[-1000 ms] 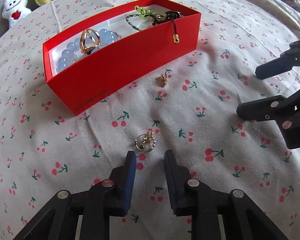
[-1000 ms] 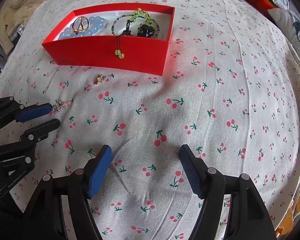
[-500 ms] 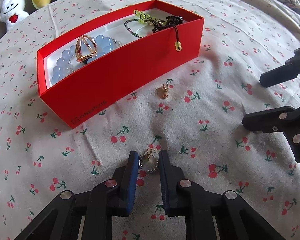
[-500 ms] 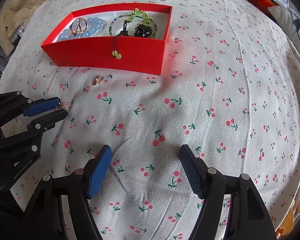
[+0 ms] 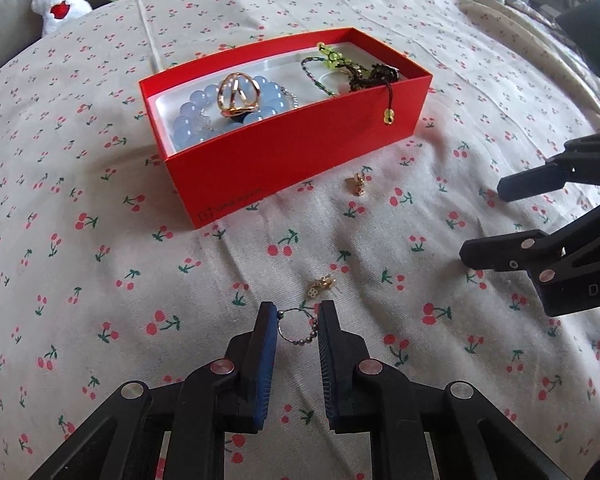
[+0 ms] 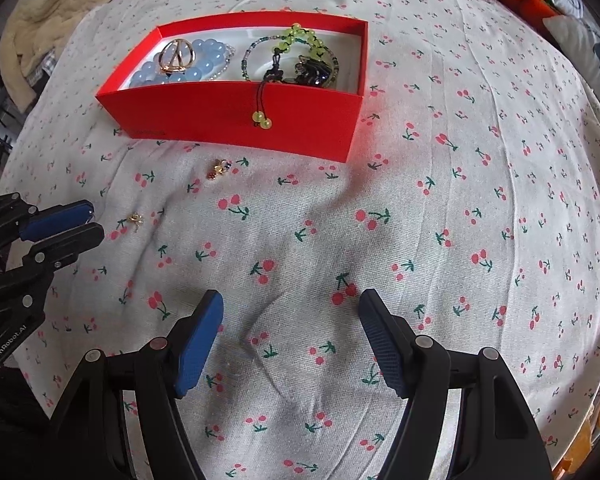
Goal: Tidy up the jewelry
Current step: 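Lift the silver hoop earring with the left tool while the right tool grasps a small gold earring, then carry both earrings over the red box and lower them inside with both tools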
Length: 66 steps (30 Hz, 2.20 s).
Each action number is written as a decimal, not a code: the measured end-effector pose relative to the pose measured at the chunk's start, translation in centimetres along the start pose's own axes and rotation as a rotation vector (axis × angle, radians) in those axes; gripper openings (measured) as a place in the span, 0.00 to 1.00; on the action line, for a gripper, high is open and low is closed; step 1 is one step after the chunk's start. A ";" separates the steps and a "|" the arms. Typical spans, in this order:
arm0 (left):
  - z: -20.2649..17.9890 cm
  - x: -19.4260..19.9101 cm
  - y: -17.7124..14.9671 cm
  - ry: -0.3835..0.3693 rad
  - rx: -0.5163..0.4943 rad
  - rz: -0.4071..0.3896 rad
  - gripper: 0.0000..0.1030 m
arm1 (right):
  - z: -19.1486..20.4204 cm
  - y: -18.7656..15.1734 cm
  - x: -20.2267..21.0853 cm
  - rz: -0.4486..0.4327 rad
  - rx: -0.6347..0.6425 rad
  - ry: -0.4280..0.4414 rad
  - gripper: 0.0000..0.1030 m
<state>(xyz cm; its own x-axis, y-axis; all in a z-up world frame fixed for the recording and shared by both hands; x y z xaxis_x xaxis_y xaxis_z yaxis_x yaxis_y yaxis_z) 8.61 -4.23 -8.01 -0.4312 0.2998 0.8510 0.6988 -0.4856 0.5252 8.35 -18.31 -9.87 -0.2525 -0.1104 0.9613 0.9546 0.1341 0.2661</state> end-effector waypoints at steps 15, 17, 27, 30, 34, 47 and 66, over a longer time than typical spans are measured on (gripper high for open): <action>3.6 0.6 -1.7 0.104 0.140 0.064 0.15 | 8.3 2.7 -2.3 0.016 0.026 0.149 0.61; 4.1 0.6 -2.0 0.109 0.162 0.071 0.15 | 9.2 3.4 -2.7 0.020 0.015 0.156 0.56; 5.4 0.4 -2.9 0.124 0.215 0.106 0.15 | 10.6 4.7 -3.6 0.031 -0.009 0.146 0.33; 5.6 0.2 -3.1 0.125 0.229 0.118 0.15 | 10.7 4.9 -3.7 0.033 -0.017 0.151 0.21; 5.7 0.1 -3.2 0.126 0.253 0.130 0.15 | 10.3 4.9 -3.7 0.032 -0.026 0.159 0.11; 5.6 0.8 -1.7 0.110 0.315 0.093 0.15 | 8.4 4.2 -0.7 -0.009 -0.069 0.223 0.11; 4.3 1.9 6.6 0.035 0.394 -0.116 0.15 | 2.2 8.0 4.7 -0.177 -0.219 0.271 0.11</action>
<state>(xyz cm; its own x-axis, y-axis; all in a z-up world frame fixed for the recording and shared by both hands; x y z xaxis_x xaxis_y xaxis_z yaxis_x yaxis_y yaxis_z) 14.91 -3.34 -2.93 -0.5346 0.3027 0.7890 0.8064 -0.0968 0.5835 14.42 -15.62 -3.09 -0.3935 -0.3733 0.8401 0.9185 -0.1207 0.3766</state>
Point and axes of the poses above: each gripper's, at about its wrist camera, not at the fingertips, and x roughly against the way its jaws point, z to its left, y to its top, the point moved 7 cm from there along -x, roughly the way its jaws point, and after that the axes turned 2 degrees about y, right-handed, at the moved point
